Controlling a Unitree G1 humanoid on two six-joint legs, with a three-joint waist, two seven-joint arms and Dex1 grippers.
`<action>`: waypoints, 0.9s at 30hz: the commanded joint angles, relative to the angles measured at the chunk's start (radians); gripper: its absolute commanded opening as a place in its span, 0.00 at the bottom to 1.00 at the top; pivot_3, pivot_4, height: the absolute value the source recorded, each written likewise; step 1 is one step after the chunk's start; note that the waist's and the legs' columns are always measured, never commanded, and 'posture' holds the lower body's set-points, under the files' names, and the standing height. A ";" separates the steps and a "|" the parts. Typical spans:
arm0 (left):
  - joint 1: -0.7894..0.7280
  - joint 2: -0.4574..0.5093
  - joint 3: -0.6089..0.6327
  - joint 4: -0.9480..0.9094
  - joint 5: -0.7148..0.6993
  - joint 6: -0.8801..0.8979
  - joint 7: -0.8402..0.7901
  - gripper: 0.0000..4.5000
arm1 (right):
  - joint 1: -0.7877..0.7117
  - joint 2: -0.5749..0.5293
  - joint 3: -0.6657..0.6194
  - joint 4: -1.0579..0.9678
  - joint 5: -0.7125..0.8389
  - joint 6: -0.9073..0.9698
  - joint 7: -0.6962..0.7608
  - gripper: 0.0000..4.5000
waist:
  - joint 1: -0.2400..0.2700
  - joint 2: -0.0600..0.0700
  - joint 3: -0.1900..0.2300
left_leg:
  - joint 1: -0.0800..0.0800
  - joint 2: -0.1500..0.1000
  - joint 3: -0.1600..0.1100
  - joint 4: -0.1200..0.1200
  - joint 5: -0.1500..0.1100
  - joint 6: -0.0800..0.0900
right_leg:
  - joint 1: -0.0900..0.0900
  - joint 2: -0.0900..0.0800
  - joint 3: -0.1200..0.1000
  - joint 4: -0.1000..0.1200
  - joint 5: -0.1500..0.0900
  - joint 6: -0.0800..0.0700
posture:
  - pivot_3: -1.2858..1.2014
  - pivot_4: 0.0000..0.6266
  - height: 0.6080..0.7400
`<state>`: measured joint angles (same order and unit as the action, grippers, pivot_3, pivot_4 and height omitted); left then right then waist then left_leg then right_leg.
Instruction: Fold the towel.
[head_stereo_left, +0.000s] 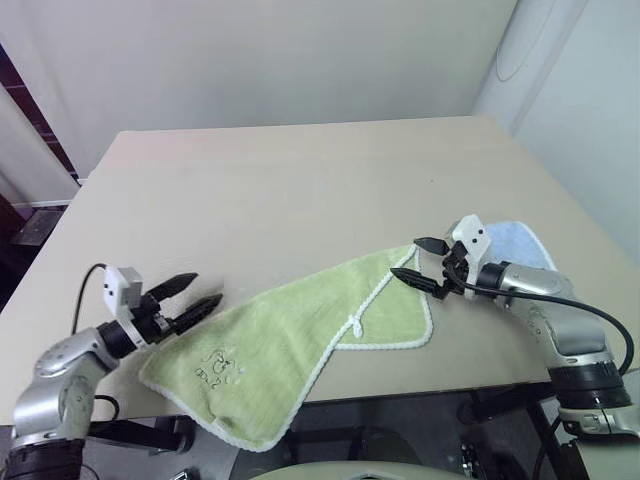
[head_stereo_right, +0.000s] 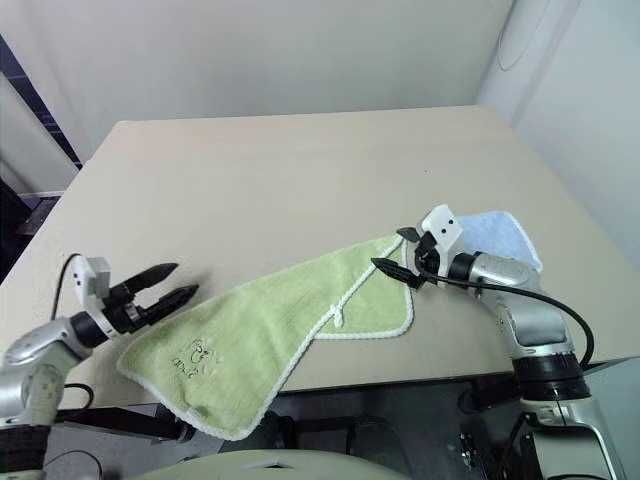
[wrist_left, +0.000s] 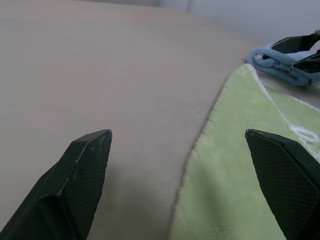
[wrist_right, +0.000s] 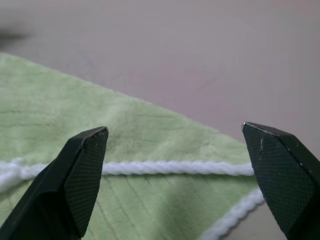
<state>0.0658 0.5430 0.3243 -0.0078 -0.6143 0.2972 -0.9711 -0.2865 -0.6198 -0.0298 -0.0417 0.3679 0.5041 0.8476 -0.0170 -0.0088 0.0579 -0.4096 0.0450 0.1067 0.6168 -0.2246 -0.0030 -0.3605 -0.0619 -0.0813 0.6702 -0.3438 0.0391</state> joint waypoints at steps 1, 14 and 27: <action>-0.037 -0.011 -0.007 -0.051 -0.001 -0.015 0.029 1.00 | -0.010 -0.003 -0.036 -0.045 0.029 0.022 -0.008 1.00 | 0.000 0.000 0.000 | 0.000 0.000 0.000 0.000 0.000 0.000 | 0.000 0.000 0.000 0.001 0.000 0.000 | 0.52 0.00 1.00; -0.059 0.031 -0.065 -0.080 -0.028 0.064 -0.044 1.00 | -0.019 -0.020 -0.067 0.012 0.019 0.090 -0.062 1.00 | -0.002 0.000 0.000 | 0.000 0.000 0.000 0.003 0.000 0.000 | 0.001 0.001 0.000 0.002 0.000 0.000 | 0.52 0.00 1.00; 0.159 0.059 -0.085 -0.481 -0.095 0.235 0.086 1.00 | -0.187 -0.011 0.063 0.423 -0.238 -0.305 -0.051 1.00 | -0.023 0.001 0.000 | 0.002 0.001 0.000 0.008 0.000 0.000 | 0.002 0.002 0.001 0.008 0.000 0.000 | 0.52 0.00 1.00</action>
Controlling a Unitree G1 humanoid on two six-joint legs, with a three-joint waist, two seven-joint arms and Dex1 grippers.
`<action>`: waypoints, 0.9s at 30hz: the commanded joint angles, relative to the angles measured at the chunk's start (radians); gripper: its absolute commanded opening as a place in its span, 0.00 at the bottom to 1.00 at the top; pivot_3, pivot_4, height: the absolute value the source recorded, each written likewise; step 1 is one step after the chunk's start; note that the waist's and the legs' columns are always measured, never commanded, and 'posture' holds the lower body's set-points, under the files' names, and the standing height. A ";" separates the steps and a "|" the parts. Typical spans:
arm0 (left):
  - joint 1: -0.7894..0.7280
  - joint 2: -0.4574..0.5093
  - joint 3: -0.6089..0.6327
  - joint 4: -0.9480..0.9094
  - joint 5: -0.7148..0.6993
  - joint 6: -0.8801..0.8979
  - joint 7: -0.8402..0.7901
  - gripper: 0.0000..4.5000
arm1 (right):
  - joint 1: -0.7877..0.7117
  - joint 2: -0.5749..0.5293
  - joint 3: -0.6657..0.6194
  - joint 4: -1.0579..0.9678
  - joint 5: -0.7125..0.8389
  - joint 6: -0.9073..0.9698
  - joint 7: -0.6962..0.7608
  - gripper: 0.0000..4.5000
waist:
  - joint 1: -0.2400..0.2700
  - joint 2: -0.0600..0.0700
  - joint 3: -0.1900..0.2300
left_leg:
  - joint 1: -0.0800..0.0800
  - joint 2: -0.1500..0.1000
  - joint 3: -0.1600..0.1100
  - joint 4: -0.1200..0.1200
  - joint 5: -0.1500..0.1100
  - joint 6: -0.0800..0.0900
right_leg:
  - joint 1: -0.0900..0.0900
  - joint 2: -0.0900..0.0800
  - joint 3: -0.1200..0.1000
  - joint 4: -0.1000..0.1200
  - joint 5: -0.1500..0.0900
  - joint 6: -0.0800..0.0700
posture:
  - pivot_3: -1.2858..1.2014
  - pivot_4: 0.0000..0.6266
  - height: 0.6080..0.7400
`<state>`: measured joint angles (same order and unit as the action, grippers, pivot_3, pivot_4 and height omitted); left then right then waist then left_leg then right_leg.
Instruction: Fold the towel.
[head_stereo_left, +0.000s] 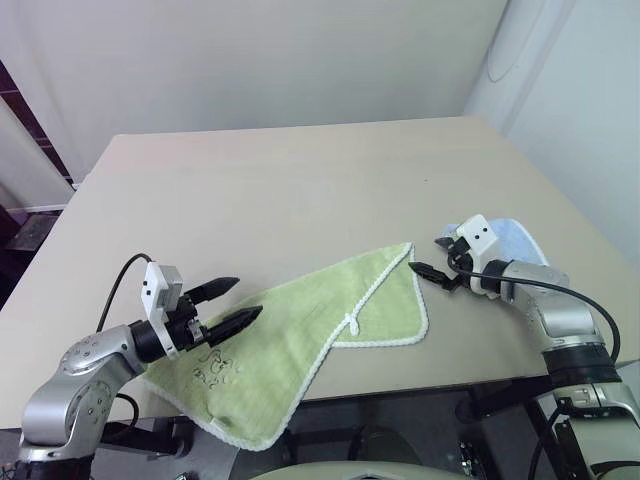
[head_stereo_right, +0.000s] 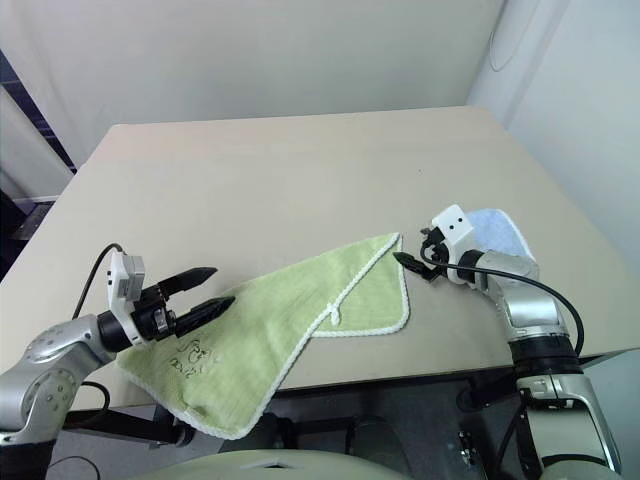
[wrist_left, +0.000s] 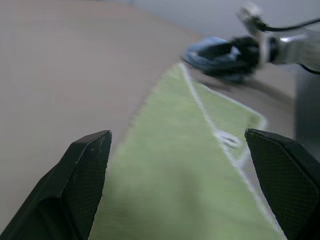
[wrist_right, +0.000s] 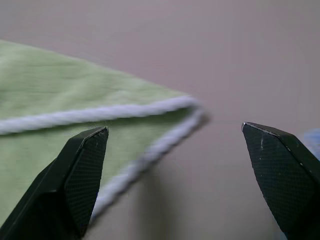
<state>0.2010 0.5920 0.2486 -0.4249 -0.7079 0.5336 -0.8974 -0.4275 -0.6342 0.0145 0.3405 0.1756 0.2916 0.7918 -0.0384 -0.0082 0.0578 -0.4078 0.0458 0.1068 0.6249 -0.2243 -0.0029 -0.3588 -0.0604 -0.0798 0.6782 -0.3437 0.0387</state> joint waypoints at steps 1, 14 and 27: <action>0.033 0.009 -0.023 -0.071 0.008 -0.005 0.014 1.00 | -0.059 0.005 0.030 0.073 -0.066 -0.130 0.001 1.00 | -0.003 0.000 0.000 | 0.000 0.000 0.000 0.001 0.000 0.000 | 0.000 0.000 0.000 0.001 0.000 0.000 | 0.52 0.00 1.00; 0.059 -0.050 -0.174 -0.203 0.048 0.010 0.153 1.00 | -0.166 0.098 0.092 0.300 -0.200 -0.299 -0.065 1.00 | -0.008 0.002 0.000 | 0.001 0.001 0.001 0.006 0.000 0.000 | 0.001 0.000 0.002 0.005 0.000 -0.001 | 0.52 0.00 1.00; 0.036 -0.086 -0.218 -0.195 0.073 -0.015 0.224 1.00 | -0.346 0.187 0.123 0.565 -0.258 -0.393 -0.050 1.00 | -0.005 0.002 0.000 | 0.001 0.001 0.001 0.006 0.001 -0.001 | 0.001 0.001 0.002 0.006 0.000 -0.001 | 0.52 0.00 1.00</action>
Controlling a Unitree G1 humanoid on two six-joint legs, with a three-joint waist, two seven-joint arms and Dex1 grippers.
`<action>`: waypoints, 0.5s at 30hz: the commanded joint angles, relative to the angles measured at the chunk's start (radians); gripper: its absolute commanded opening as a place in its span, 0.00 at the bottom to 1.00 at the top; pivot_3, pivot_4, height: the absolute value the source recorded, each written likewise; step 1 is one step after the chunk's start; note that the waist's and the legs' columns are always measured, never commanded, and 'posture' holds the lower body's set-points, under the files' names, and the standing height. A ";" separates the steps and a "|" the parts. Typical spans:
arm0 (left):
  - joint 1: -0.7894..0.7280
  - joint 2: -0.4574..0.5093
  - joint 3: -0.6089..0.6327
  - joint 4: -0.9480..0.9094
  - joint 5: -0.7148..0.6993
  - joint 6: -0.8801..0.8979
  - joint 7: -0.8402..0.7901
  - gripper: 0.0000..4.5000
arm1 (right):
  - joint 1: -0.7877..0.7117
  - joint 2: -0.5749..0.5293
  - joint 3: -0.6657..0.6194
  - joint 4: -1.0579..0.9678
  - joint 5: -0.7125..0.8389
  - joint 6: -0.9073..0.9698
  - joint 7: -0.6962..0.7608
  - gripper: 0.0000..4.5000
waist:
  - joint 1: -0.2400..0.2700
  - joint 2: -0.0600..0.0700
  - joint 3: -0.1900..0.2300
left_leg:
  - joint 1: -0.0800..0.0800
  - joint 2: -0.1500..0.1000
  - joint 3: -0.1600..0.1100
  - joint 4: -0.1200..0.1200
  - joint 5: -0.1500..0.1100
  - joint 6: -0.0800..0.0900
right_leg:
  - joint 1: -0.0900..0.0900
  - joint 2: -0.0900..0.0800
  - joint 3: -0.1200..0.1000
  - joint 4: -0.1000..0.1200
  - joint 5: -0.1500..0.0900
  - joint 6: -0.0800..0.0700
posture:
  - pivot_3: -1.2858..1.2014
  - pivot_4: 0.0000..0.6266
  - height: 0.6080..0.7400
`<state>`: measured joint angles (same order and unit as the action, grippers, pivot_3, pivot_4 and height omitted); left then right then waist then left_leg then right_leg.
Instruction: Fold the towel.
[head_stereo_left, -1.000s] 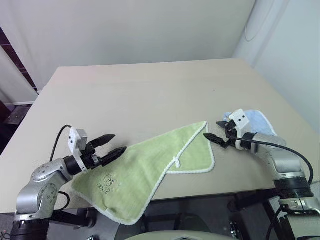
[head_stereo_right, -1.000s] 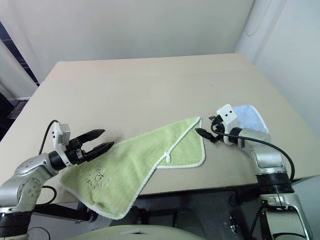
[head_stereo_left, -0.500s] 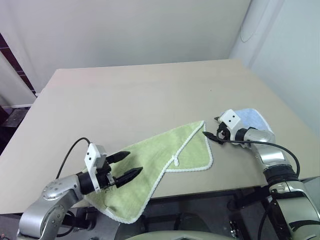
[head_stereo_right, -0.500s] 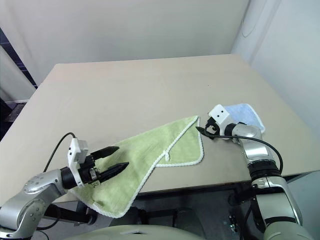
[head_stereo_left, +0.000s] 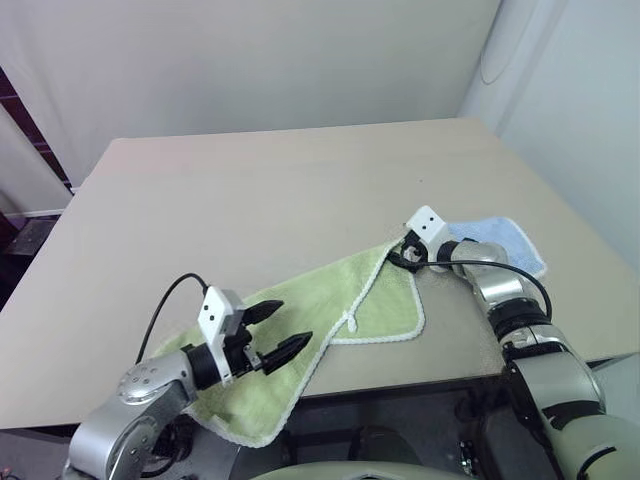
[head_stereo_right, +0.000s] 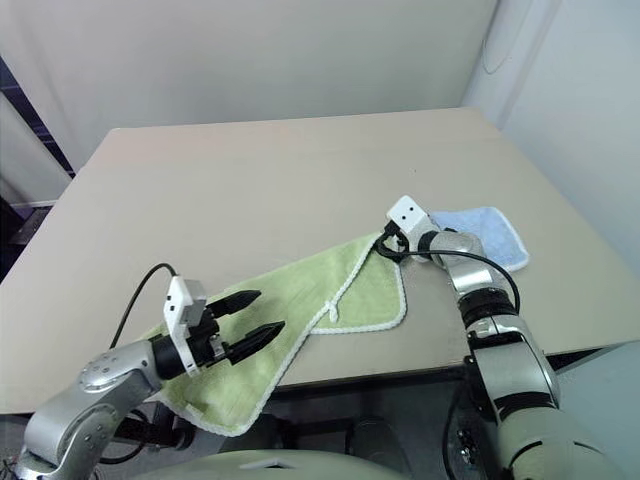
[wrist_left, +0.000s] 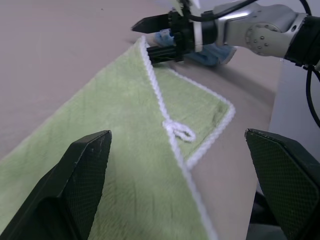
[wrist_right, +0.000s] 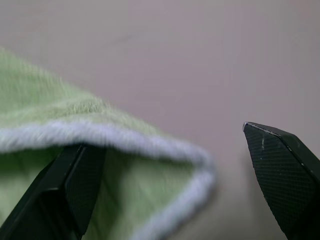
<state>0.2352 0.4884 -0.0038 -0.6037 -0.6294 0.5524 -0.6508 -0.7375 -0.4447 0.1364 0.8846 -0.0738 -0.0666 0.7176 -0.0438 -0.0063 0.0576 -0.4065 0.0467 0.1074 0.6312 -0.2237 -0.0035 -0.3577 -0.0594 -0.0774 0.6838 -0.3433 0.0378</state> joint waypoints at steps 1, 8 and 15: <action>0.002 0.023 0.039 -0.013 -0.004 -0.038 -0.028 1.00 | -0.041 -0.003 0.003 0.033 -0.009 -0.029 0.032 1.00 | 0.000 0.000 0.000 | 0.000 0.000 0.000 0.000 0.000 0.000 | 0.000 0.000 0.000 0.000 0.000 0.000 | 0.52 0.00 1.00; 0.004 0.024 0.055 0.000 -0.003 -0.057 -0.032 1.00 | -0.040 -0.039 -0.010 0.038 -0.006 0.008 0.065 0.56 | 0.000 0.000 0.000 | 0.000 0.000 0.000 0.000 0.000 0.000 | 0.000 0.000 0.000 0.000 0.000 0.000 | 0.52 0.00 1.00; 0.000 0.025 0.055 0.010 -0.010 -0.061 -0.035 1.00 | 0.026 -0.060 -0.092 -0.229 0.109 0.132 0.121 0.01 | -0.003 0.001 0.000 | 0.000 0.000 0.000 0.000 0.000 0.000 | 0.000 -0.001 0.000 0.000 0.000 0.000 | 0.52 0.00 1.00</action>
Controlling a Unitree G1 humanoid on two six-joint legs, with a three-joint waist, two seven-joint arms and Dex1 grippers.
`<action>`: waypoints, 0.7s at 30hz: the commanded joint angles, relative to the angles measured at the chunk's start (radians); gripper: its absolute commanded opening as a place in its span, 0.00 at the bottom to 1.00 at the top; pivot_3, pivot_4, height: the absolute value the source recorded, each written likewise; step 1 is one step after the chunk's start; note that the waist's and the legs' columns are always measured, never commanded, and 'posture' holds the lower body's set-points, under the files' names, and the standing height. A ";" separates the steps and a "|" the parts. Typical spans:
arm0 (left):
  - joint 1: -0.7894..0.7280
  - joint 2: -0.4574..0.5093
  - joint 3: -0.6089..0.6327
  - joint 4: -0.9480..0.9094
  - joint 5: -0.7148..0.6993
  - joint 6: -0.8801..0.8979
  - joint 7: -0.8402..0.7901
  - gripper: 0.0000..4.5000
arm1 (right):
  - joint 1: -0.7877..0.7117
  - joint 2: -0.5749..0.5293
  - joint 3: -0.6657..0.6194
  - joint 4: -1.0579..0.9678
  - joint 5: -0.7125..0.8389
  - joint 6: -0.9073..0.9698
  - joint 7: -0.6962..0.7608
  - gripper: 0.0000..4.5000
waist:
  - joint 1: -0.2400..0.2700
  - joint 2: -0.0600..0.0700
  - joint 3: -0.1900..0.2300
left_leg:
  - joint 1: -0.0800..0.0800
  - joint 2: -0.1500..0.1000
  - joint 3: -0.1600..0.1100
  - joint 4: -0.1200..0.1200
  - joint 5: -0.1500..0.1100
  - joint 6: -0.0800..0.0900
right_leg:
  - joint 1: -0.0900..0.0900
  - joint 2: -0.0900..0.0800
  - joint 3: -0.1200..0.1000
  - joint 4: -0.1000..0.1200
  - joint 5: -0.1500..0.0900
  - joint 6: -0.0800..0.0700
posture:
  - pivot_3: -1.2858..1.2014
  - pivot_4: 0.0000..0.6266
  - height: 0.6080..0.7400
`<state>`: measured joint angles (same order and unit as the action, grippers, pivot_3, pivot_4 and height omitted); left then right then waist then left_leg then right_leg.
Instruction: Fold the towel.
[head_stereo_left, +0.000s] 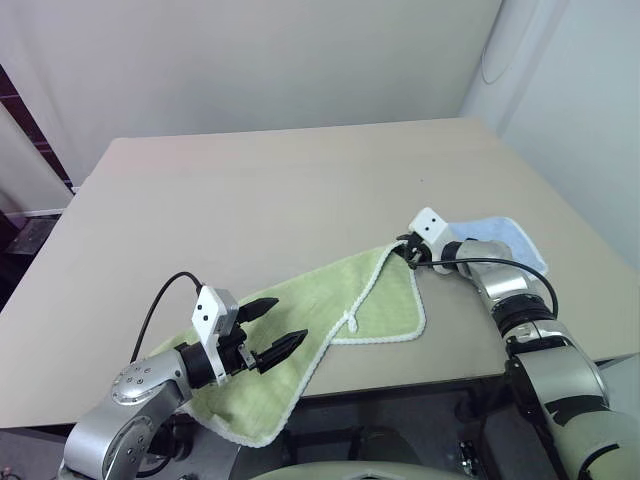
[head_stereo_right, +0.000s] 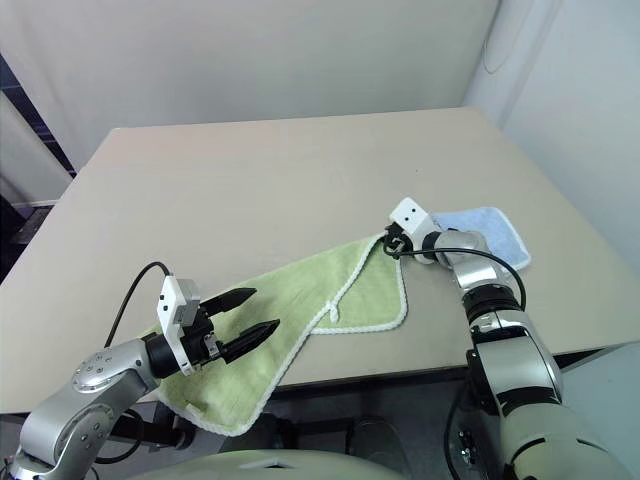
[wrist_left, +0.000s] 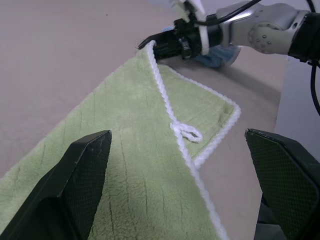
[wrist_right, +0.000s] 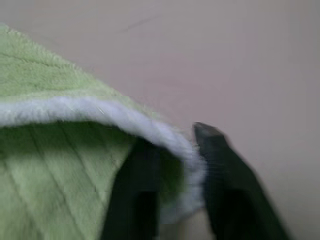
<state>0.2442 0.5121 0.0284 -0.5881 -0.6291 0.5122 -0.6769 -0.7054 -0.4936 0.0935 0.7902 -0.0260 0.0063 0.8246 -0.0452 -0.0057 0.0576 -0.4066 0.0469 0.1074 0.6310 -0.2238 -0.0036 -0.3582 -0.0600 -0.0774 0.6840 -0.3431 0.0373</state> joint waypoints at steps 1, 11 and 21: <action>-0.011 0.003 0.022 -0.004 -0.012 -0.021 -0.013 1.00 | -0.001 -0.011 -0.062 -0.179 0.076 0.093 0.010 0.01 | -0.002 0.000 0.000 | 0.000 0.000 0.000 0.000 0.000 0.000 | 0.000 0.000 0.000 0.000 0.000 0.000 | 0.52 0.00 1.00; -0.047 0.025 0.012 0.012 -0.027 -0.018 -0.073 1.00 | -0.131 0.086 -0.184 -0.408 0.191 0.417 -0.232 0.01 | 0.000 0.001 0.000 | -0.001 0.000 0.000 0.000 0.000 0.000 | -0.002 0.000 0.000 0.001 0.000 0.000 | 0.52 0.00 1.00; -0.049 0.106 -0.042 0.020 0.012 -0.026 -0.169 1.00 | -0.437 0.147 -0.278 0.012 0.136 0.282 -0.631 0.01 | 0.002 0.002 0.001 | -0.003 0.000 0.003 -0.002 0.000 -0.001 | -0.005 0.000 0.002 0.001 0.000 -0.001 | 0.52 0.00 1.00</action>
<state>0.2096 0.6064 -0.0115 -0.5599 -0.6249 0.5090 -0.8298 -1.1145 -0.3395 -0.1669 0.7487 0.1269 0.3382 0.2388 -0.0435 -0.0036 0.0583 -0.4095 0.0467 0.1108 0.6293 -0.2235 -0.0043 -0.3634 -0.0600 -0.0747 0.6847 -0.3430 0.0367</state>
